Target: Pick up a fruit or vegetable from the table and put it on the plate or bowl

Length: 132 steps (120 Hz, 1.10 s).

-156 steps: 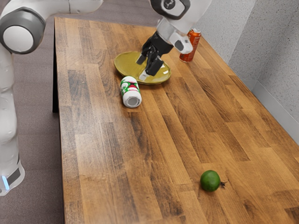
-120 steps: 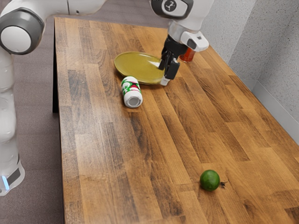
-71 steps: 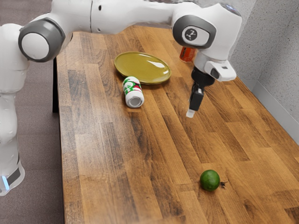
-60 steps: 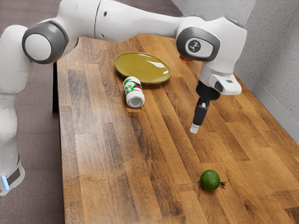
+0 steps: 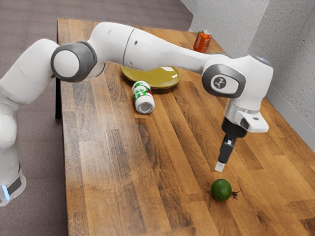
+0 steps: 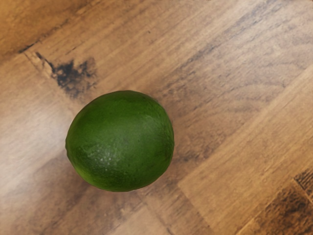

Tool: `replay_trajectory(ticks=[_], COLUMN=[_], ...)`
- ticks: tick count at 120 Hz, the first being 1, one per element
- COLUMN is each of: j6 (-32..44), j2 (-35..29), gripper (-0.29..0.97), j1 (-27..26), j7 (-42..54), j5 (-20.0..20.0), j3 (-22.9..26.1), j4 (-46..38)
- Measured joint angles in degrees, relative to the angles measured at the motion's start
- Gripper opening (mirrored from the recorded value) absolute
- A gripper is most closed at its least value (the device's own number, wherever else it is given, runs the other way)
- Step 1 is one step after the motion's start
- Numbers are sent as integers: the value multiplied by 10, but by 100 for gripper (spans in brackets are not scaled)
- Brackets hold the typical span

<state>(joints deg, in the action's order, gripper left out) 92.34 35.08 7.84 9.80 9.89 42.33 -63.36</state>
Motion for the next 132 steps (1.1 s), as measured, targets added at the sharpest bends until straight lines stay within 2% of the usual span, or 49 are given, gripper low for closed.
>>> replay_trajectory(ticks=[19, 52, 69, 82, 110, 132], j6=[4, 9, -17, -28, -29, -23], j2=[33, 37, 36, 38, 49, 60], gripper=[68, 68, 68, 68, 68, 68], j1=[-9, -5, -7, -8, -11, -11], j7=[5, 8, 11, 14, 17, 19], j5=[23, 30, 68, 84, 93, 94], j3=[10, 11, 14, 14, 41, 43], j4=[22, 1, 9, 11, 27, 29])
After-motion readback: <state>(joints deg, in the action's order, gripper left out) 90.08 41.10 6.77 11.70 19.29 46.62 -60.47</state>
